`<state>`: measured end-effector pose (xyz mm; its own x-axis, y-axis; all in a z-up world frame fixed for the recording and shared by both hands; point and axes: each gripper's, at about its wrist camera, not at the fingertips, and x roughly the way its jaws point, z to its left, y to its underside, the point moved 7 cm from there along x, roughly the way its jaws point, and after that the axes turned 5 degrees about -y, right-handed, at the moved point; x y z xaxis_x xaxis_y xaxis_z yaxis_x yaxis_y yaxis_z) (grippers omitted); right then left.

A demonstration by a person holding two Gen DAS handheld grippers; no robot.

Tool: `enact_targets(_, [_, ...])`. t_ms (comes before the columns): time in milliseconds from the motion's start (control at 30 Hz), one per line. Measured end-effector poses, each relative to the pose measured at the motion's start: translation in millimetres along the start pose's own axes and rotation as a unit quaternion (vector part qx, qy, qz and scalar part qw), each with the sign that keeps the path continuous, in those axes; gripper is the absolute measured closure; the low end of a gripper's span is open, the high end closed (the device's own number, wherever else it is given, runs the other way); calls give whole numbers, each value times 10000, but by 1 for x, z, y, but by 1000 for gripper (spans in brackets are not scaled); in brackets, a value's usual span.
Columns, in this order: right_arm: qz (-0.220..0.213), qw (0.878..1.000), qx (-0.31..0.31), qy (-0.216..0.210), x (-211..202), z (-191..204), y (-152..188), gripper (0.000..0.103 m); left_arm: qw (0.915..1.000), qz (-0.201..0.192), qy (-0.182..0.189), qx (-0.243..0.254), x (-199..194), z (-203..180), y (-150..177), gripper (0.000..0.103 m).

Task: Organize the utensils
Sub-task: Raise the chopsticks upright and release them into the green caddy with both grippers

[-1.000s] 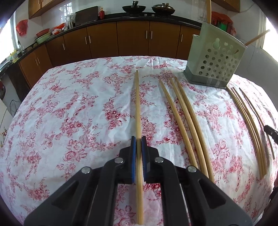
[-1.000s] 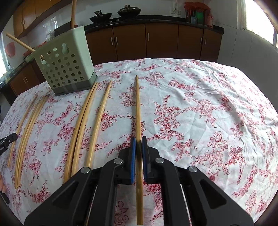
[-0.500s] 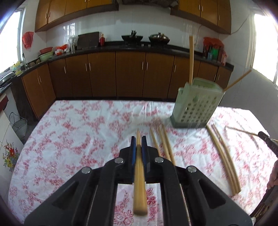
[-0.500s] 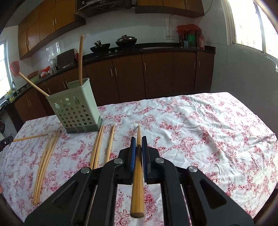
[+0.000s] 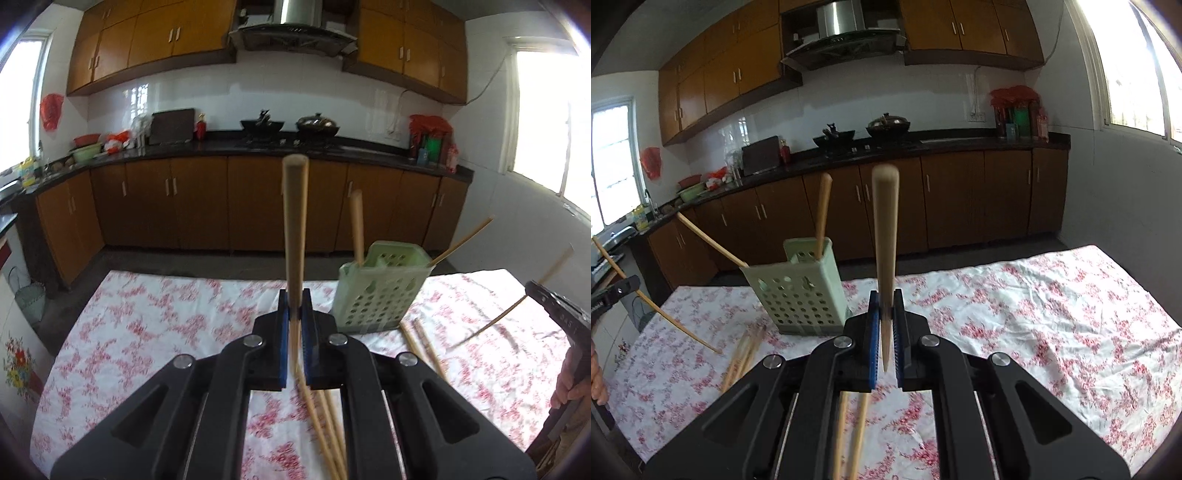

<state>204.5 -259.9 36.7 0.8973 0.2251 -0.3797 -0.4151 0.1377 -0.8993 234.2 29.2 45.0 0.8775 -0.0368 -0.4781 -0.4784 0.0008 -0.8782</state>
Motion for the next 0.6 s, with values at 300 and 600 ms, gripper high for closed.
enact_targets(300, [-1203,9903,-108,-689,-31,55,-80,95,9940,-871,666,4,-38,-48,-72,95])
enact_targets(600, [-2123,9752,46,-614,5,66,-124,96,9862,-1459,778,-104,-12,-79,-125,95])
